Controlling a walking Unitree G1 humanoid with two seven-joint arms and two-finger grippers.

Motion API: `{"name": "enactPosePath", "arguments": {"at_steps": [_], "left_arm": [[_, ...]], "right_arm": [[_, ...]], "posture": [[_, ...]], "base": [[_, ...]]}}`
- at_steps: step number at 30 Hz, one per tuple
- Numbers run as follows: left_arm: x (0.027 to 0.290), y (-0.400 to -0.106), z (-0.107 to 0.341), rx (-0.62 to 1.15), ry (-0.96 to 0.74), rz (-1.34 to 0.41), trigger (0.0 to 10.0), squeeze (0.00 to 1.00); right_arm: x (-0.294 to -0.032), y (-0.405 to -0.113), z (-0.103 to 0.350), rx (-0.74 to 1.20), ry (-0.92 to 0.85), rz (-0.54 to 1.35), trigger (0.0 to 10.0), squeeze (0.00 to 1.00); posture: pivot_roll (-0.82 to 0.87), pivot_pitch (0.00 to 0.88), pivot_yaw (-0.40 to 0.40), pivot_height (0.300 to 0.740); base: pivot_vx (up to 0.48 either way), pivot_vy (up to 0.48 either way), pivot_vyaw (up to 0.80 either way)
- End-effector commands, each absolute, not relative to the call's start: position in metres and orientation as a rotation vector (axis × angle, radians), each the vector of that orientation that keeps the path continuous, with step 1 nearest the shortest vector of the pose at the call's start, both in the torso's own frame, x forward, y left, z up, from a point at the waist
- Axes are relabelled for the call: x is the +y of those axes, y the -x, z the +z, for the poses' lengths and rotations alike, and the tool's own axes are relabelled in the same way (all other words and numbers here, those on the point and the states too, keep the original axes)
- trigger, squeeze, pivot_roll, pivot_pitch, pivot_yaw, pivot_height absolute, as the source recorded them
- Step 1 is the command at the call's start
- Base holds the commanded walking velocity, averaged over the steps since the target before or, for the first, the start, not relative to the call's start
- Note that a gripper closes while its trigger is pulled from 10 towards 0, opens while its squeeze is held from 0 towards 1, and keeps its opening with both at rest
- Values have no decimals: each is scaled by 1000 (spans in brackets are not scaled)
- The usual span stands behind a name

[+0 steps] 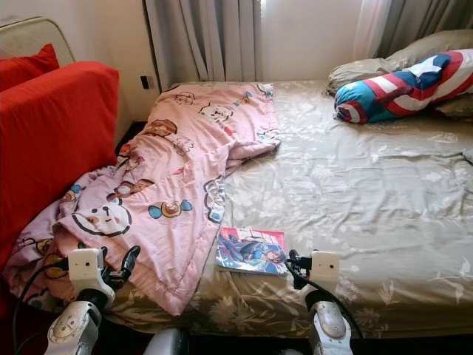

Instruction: Clean up the room

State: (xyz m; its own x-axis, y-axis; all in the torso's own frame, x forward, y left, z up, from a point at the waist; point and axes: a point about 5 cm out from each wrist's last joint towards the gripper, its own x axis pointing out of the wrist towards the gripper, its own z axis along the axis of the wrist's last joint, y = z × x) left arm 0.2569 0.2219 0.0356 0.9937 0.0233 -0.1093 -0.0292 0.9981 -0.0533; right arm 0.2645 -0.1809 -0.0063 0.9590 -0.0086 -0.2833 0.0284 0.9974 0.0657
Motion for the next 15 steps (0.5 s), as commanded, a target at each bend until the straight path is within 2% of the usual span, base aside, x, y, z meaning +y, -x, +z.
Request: {"name": "enactPosePath", "arguments": {"at_steps": [1,15], "left_arm": [[225,-257,39,104,43,23,10000,0],[223,-256,39,108,46,18,10000,0]], "right_arm": [[-174,-265,-9,321,-58,20,10000,0],[-174,-265,-7,296,-82,19,10000,0]], "posture": [[3,16,47,608],[6,23,46,603]], "base": [[240,0,0],[284,0,0]]}}
